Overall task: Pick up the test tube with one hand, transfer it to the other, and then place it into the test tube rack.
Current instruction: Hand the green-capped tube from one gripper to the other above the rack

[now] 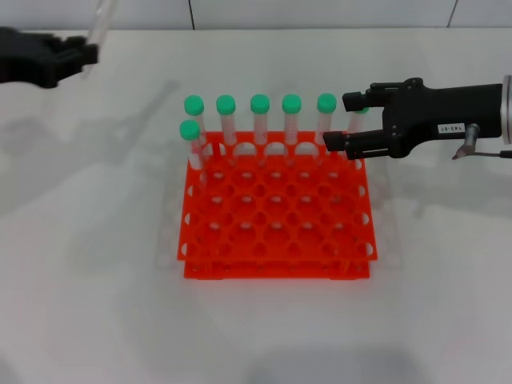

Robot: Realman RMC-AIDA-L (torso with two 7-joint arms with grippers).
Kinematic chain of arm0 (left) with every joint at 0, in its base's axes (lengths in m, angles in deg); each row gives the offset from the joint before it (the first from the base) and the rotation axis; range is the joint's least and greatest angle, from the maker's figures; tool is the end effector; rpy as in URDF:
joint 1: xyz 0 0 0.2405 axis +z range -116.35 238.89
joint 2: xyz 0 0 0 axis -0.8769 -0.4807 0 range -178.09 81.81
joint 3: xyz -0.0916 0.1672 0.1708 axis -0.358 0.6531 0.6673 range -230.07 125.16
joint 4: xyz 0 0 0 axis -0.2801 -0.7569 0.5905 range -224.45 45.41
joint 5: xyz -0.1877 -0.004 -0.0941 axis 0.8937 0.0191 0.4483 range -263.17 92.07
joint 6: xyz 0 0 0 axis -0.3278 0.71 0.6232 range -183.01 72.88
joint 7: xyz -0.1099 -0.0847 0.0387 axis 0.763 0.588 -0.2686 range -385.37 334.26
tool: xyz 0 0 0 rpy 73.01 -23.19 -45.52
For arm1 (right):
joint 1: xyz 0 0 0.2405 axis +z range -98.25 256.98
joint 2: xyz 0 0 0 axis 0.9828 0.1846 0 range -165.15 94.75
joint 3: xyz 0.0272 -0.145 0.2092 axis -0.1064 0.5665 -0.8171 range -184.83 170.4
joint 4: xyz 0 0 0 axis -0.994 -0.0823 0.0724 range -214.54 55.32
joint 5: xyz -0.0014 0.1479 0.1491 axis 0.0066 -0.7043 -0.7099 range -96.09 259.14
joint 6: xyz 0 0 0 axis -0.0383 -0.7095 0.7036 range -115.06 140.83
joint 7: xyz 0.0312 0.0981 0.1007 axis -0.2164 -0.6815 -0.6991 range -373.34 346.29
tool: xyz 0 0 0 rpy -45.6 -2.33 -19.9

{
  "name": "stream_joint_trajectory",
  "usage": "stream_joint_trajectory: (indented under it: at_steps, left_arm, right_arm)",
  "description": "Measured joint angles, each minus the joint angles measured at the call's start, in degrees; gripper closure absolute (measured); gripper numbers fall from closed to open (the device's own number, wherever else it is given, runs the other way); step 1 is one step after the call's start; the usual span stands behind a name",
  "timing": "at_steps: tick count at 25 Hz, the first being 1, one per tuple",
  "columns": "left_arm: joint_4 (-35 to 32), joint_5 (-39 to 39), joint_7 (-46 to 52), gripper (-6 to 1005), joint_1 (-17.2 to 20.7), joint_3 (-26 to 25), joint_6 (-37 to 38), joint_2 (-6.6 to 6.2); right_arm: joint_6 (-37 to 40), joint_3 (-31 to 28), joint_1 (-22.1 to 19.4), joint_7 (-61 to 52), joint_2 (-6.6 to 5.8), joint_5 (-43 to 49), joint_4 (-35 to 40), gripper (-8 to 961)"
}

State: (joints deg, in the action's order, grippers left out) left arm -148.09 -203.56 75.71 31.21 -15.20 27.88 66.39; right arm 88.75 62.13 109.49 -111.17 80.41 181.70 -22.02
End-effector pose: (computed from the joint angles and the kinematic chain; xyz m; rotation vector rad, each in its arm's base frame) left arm -0.2596 0.3777 0.1070 -2.4168 -0.7176 -0.4830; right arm 0.1805 0.3705 0.0098 -2.7760 0.4313 0.5541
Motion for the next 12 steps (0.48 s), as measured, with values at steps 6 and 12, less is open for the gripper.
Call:
stream_joint_trajectory:
  at_steps: [6, 12]
  left_arm:
    - [4.49, 2.92, -5.17, 808, -3.74, 0.24, -0.84, 0.61]
    - [6.59, 5.03, -7.27, 807, -6.20, 0.41, -0.85, 1.36]
  right_arm:
    - [-0.04, 0.00, -0.22, 0.08, -0.13, -1.30, 0.09, 182]
    - [0.01, 0.00, -0.25, 0.19, -0.27, -1.31, 0.16, 182]
